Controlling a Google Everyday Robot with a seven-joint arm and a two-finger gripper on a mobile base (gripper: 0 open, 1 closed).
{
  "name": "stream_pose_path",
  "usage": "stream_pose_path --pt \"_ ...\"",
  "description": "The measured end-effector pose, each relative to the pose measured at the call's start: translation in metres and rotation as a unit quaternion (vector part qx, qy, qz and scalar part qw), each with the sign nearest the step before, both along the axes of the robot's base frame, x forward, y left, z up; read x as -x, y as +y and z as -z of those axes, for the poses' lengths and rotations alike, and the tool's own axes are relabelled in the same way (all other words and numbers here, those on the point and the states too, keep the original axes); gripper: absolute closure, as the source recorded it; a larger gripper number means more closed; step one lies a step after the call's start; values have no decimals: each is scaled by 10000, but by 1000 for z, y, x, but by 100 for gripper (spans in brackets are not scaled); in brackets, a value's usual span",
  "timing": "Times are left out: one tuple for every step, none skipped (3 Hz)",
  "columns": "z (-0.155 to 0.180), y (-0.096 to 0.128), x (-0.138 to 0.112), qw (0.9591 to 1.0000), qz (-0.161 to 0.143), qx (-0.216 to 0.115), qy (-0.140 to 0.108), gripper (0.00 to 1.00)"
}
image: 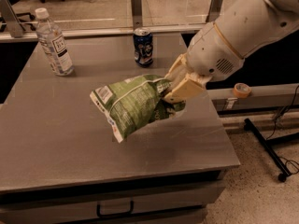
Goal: Pick green jalapeno chip bag
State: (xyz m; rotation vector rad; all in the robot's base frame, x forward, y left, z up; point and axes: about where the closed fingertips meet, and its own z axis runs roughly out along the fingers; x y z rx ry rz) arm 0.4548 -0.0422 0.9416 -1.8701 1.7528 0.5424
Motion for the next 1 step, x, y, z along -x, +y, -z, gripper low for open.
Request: stream_pose_path --pt "2 0 0 10000 -2 26 1 100"
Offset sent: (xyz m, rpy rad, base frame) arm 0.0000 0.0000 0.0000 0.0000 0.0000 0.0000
